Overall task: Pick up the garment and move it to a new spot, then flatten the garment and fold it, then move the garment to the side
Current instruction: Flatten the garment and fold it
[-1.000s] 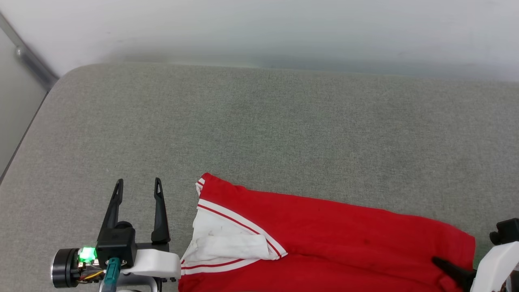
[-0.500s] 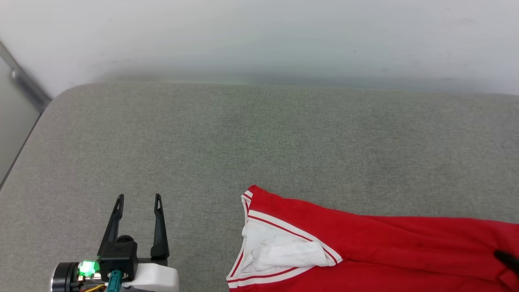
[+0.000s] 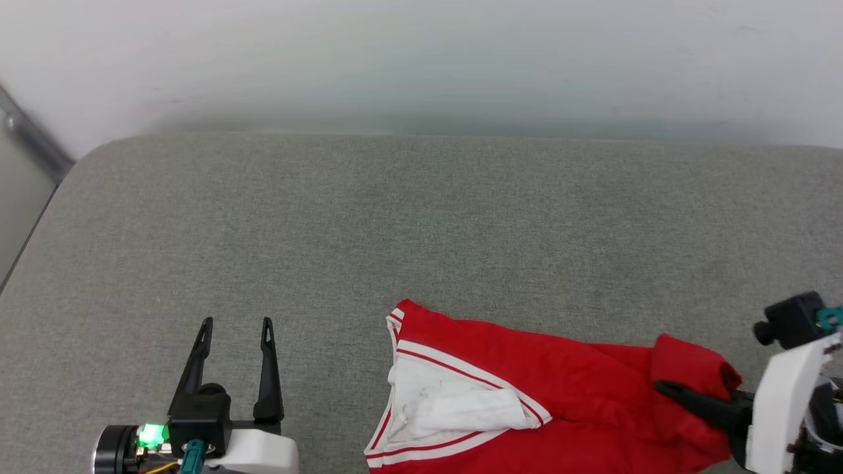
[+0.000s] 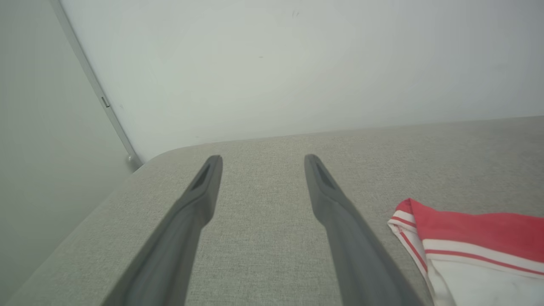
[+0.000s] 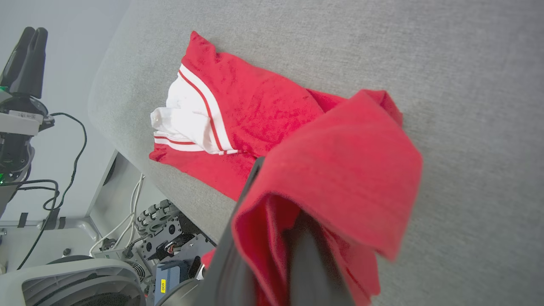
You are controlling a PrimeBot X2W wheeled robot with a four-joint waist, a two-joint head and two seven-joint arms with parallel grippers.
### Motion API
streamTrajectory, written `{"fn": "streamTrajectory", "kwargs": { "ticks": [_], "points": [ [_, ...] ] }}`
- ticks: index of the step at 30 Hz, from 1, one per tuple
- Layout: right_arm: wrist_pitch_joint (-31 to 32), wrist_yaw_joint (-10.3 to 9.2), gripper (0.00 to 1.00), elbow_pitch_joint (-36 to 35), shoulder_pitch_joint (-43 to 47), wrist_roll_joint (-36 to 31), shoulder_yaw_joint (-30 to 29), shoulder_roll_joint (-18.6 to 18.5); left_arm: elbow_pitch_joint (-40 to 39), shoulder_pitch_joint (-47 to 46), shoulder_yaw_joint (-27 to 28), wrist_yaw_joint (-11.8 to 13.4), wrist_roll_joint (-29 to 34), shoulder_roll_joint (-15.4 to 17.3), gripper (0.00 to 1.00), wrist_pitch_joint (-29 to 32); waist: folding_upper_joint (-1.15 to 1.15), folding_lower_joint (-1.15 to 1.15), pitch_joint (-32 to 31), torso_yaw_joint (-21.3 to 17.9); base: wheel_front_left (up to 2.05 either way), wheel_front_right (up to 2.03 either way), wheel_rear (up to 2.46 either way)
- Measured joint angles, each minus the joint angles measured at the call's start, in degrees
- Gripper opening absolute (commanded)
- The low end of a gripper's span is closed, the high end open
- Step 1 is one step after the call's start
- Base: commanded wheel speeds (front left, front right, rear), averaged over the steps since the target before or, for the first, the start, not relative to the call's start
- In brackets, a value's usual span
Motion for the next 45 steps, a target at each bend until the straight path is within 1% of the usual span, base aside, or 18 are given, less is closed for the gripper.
{"fn": "streamTrajectory", "kwargs": {
  "ticks": [3, 7, 14, 19, 22, 26, 30, 31, 32, 33, 36, 39, 42, 45],
  "points": [
    [3.0, 0.0, 0.0, -1.7, -3.6, -1.9, 3.1, 2.4, 0.0, -0.9, 0.0, -0.5, 0.1, -0.3, 1.0, 0.0, 0.0, 0.0, 0.7, 0.6, 0.0, 0.0, 0.0],
    [5.8, 0.01, 0.0, -1.1, -9.1, -4.9, 7.6, 5.8, 0.1, -1.8, -0.1, -1.0, 0.5, -0.6, 1.0, 0.0, 0.0, 0.0, 1.6, 1.6, 0.0, 0.0, 0.0],
    [6.9, 0.01, 0.0, 5.0, -18.5, -9.2, 16.2, 12.6, 0.2, -3.1, 0.0, -1.5, 0.5, -1.2, 1.0, 0.0, 0.0, 0.0, 3.6, 3.2, 0.0, 0.0, 0.0],
    [4.5, 0.0, 0.0, 12.0, -23.8, -11.9, 21.4, 17.0, 0.2, -3.7, -0.1, -1.5, 0.5, -1.7, 1.0, 0.0, 0.0, 0.0, 5.0, 4.1, 0.0, 0.0, 0.0],
    [3.0, 0.01, 0.0, 16.0, -26.1, -13.4, 24.8, 19.0, 0.2, -4.4, -0.1, -1.8, 0.5, -2.0, 1.0, 0.0, 0.0, 0.0, 5.9, 4.5, 0.0, 0.0, 0.0],
    [0.9, 0.01, 0.0, 21.2, -27.9, -14.7, 28.8, 20.5, 0.3, -5.2, -0.2, -2.0, 0.5, -2.4, 1.0, 0.0, 0.0, 0.0, 7.0, 5.1, 0.0, 0.0, 0.0],
    [-1.5, 0.01, 0.0, 24.1, -28.8, -14.3, 31.7, 21.1, 0.6, -5.5, -0.1, -2.0, 0.5, -2.7, 1.0, 0.0, 0.0, 0.0, 7.5, 5.5, 0.0, 0.0, 0.0],
    [-2.6, 0.01, 0.13, 24.4, -29.2, -14.2, 32.0, 21.0, 0.6, -5.5, 0.0, -2.0, 0.5, -2.7, 1.0, 0.0, 0.0, 0.0, 7.4, 5.4, 0.0, 0.0, 0.0],
    [-3.8, 0.01, 0.55, 24.4, -29.6, -14.4, 32.5, 20.9, 0.7, -5.5, 0.1, -2.0, 0.5, -2.8, 1.0, 0.0, 0.0, 0.0, 7.3, 5.3, 0.0, 0.0, 0.0],
    [-4.8, 0.0, 1.0, 24.1, -30.1, -14.5, 33.1, 20.6, 0.8, -5.5, 0.2, -2.0, 0.5, -2.8, 1.0, 0.0, 0.0, 0.0, 7.0, 5.2, 0.0, 0.0, 0.0],
    [-7.9, 0.01, 1.0, 20.9, -30.7, -13.9, 34.4, 18.6, 1.2, -4.9, 0.6, -2.1, 0.6, -2.7, 1.0, 0.0, 0.0, 0.0, 5.9, 4.8, 0.0, 0.0, 0.0],
    [-13.0, 0.01, 1.0, 17.0, -30.8, -14.8, 34.3, 14.8, 1.2, -4.0, 0.9, -2.3, 0.6, -2.7, 1.0, 0.0, 0.0, 0.0, 4.4, 4.2, 0.0, 0.0, 0.0],
    [-18.3, 0.01, 1.0, 13.6, -30.6, -16.2, 31.7, 11.7, 1.0, -3.0, 1.1, -2.5, 0.8, -2.5, 1.0, 0.0, 0.0, 0.0, 2.9, 3.4, 0.0, 0.0, 0.0],
    [-25.0, 0.01, 1.0, 12.9, -29.8, -20.0, 26.4, 9.1, 0.8, -2.0, 1.2, -2.5, 0.9, -2.5, 1.0, 0.0, 0.0, 0.0, 1.6, 2.2, 0.0, 0.0, 0.0]
  ]
}}
